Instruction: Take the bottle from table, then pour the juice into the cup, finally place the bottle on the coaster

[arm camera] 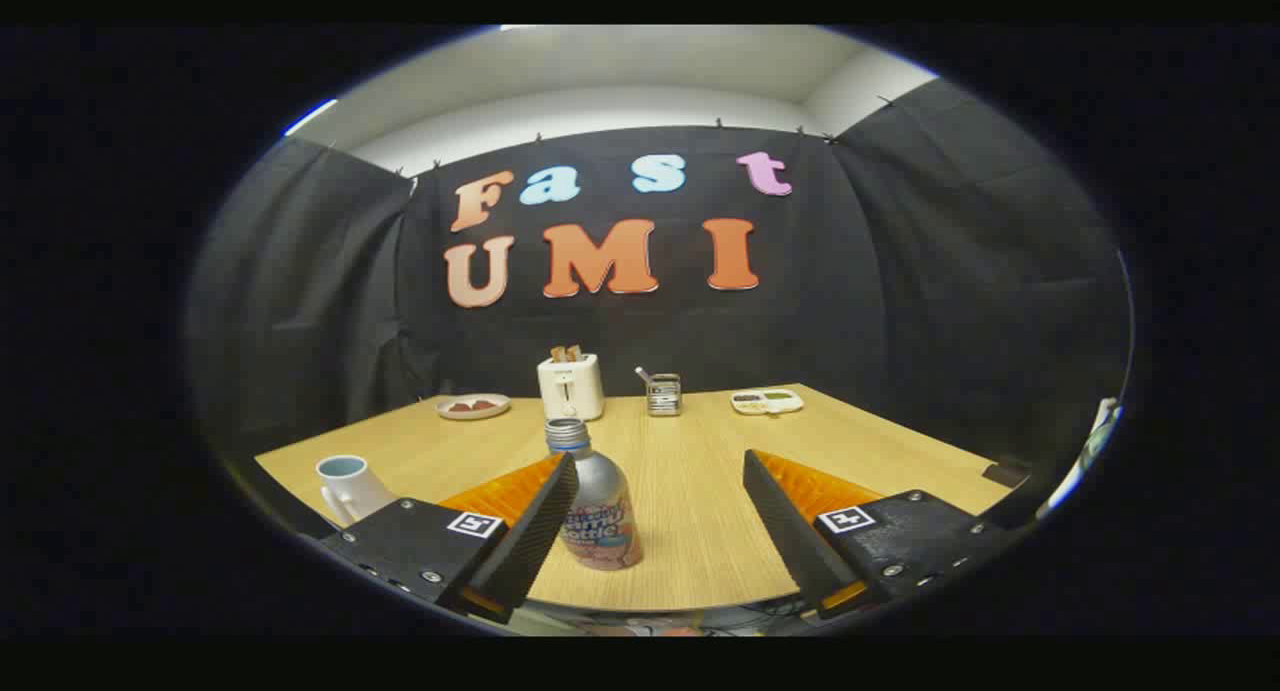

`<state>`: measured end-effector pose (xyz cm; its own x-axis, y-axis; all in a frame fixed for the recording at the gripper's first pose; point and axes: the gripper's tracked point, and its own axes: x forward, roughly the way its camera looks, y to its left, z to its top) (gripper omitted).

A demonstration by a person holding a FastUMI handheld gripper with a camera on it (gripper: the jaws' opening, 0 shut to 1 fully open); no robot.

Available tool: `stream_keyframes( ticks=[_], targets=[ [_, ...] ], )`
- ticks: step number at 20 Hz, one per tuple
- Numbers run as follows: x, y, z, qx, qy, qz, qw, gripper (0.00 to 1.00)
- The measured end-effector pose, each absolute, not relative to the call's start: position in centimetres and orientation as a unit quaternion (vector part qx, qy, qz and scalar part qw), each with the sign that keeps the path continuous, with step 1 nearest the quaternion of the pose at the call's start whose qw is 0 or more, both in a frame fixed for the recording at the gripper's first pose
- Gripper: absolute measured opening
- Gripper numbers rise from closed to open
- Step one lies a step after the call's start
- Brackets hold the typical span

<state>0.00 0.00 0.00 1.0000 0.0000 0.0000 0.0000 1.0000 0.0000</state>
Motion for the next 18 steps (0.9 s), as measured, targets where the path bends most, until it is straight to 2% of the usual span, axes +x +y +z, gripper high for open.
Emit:
stream_keyframes(
  ticks=[4, 8, 18],
  targets=[
    [-0.5, 1.0, 1.2, -0.019, -0.023, 0.005, 1.0, 0.98],
    [0.0, 3.2, 0.3, 0.002, -0.018, 0.04, 0.999, 0.99],
    [0.1, 3.6, 0.3, -0.01, -0.023, 0.042, 0.999, 0.98]
  ],
)
